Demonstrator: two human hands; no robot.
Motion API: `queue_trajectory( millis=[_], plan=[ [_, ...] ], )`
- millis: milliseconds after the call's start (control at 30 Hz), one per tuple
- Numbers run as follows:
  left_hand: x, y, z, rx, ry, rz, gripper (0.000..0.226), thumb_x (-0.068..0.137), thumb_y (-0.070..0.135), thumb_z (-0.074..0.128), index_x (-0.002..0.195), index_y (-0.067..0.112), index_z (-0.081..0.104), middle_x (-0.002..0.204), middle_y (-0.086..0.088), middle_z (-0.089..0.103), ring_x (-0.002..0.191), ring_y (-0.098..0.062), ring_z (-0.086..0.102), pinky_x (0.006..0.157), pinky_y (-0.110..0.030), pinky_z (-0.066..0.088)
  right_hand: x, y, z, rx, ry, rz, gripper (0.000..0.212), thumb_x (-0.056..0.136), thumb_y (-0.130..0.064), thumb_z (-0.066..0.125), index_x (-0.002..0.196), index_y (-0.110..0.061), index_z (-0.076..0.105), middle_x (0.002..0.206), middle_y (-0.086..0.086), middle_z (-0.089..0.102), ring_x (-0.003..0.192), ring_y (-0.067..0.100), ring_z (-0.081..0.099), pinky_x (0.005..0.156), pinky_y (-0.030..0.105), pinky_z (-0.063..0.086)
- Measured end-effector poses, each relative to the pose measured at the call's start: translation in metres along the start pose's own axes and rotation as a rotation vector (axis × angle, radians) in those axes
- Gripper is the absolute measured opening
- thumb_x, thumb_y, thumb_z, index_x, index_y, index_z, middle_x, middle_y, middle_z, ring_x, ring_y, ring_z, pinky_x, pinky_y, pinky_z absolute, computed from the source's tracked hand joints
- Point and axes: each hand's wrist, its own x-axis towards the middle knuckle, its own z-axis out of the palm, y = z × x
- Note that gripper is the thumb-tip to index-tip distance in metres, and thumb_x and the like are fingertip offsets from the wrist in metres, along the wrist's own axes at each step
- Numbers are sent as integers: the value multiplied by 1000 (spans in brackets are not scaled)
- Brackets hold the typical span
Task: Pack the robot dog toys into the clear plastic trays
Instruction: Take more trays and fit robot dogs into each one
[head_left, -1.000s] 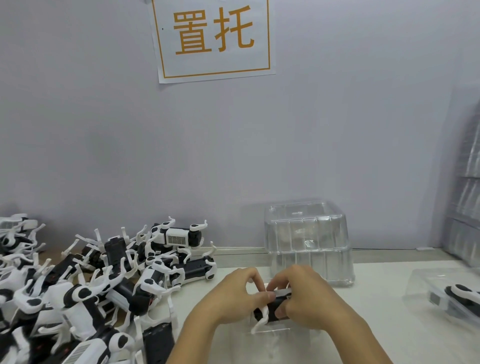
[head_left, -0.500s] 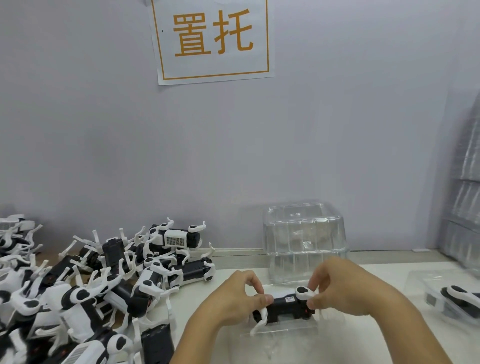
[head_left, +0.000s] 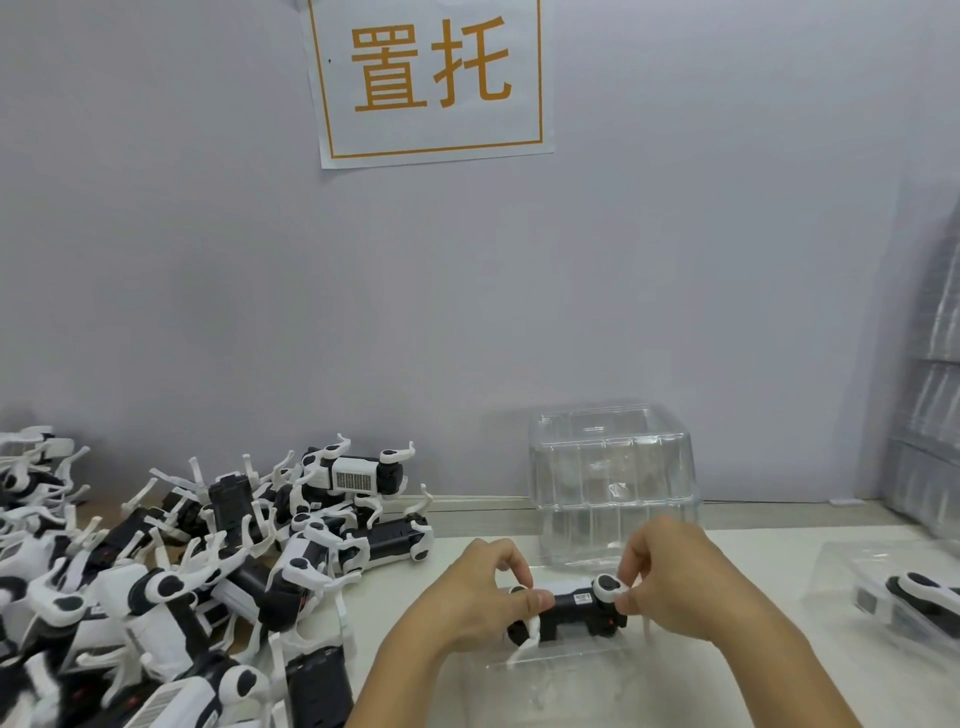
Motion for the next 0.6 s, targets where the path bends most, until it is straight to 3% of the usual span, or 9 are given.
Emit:
queue_trajectory(
  millis=[200, 333, 467, 533, 600],
  plan=[
    [0, -1, 1, -23, 25, 2, 21, 88, 50, 67, 86, 36, 51, 131, 14, 46, 109, -5, 45, 88, -24, 35, 1, -9, 10, 57, 43, -149, 15, 84, -28, 77, 92, -36, 66, 96, -14, 57, 80, 3, 58, 64, 15, 48],
    [2, -2, 3, -38, 42, 7, 19, 88, 49, 67, 86, 36, 53, 130, 13, 47, 108, -5, 45, 91, -25, 36, 3, -21, 28, 105, 38, -182, 5, 85, -29, 77, 85, -33, 75, 87, -14, 64, 77, 5, 62, 64, 15, 47],
    [4, -3, 4, -32, 50, 17, 16, 92, 48, 62, 85, 36, 53, 130, 13, 47, 114, -6, 44, 97, -26, 35, 6, -22, 35, 130, 91, -146, 14, 82, -22, 79, 76, -33, 73, 78, -15, 63, 72, 2, 60, 56, 10, 40],
    [6, -5, 6, -30, 66, 25, 15, 94, 46, 58, 85, 35, 53, 129, 11, 48, 119, -7, 45, 102, -30, 37, 6, -22, 37, 121, 100, -144, 12, 84, -23, 77, 83, -34, 73, 83, -14, 62, 76, 3, 60, 63, 14, 46],
    [10, -6, 11, -35, 124, 34, 14, 97, 42, 51, 87, 33, 52, 125, 9, 51, 110, -7, 49, 95, -27, 41, 6, -23, 40, 93, 105, -172, 16, 87, -27, 72, 101, -35, 72, 95, -14, 60, 89, 7, 60, 81, 23, 52]
  ],
)
